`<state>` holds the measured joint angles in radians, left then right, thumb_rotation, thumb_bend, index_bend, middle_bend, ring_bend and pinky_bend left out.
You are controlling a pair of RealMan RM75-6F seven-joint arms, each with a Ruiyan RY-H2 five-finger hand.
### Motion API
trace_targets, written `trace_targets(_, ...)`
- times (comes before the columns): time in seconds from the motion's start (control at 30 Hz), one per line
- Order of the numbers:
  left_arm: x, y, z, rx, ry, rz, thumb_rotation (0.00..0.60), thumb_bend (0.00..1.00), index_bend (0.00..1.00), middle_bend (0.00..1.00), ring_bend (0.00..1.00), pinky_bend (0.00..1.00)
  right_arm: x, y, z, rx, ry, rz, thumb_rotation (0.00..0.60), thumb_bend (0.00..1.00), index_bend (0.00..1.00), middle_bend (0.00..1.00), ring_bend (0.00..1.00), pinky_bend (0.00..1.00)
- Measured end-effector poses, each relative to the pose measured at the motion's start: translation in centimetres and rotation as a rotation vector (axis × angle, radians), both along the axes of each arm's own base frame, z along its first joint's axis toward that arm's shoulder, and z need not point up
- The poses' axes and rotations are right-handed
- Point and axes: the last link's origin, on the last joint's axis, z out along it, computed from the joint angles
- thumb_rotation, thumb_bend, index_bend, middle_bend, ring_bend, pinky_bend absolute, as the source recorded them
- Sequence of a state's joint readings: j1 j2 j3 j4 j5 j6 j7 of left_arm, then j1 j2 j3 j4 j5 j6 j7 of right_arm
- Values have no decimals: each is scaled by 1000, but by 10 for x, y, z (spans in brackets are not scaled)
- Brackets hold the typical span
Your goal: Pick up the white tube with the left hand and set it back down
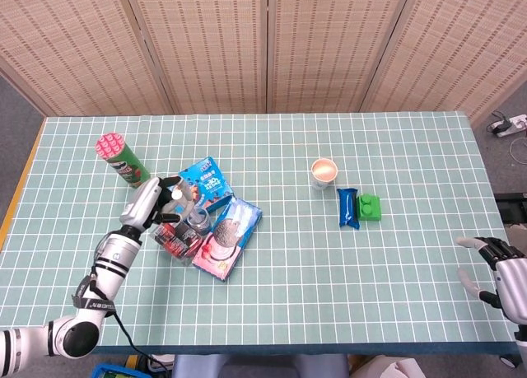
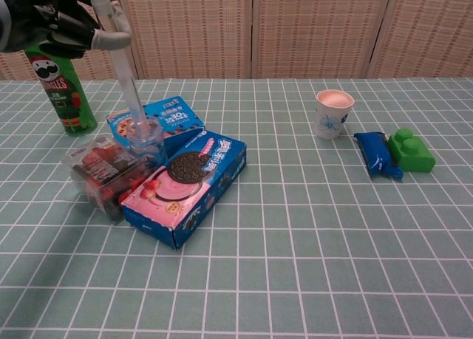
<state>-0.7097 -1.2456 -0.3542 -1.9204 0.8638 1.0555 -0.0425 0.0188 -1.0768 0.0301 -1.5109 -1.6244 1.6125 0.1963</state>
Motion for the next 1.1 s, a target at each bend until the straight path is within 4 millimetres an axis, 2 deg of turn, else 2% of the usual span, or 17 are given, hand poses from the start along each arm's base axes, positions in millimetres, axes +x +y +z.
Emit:
trace_targets(0.57,-9,8,-21,17,48,9,600,511,759,1000,1000,1000,0,0,1,1,-4,0,600,294,332,387,320,481)
trace_targets(1.1,-17,9,-32,3,59,20,600,511,756,1000,1000,1000,0,1,1,2,-5,0,600,292,332,387,320,481)
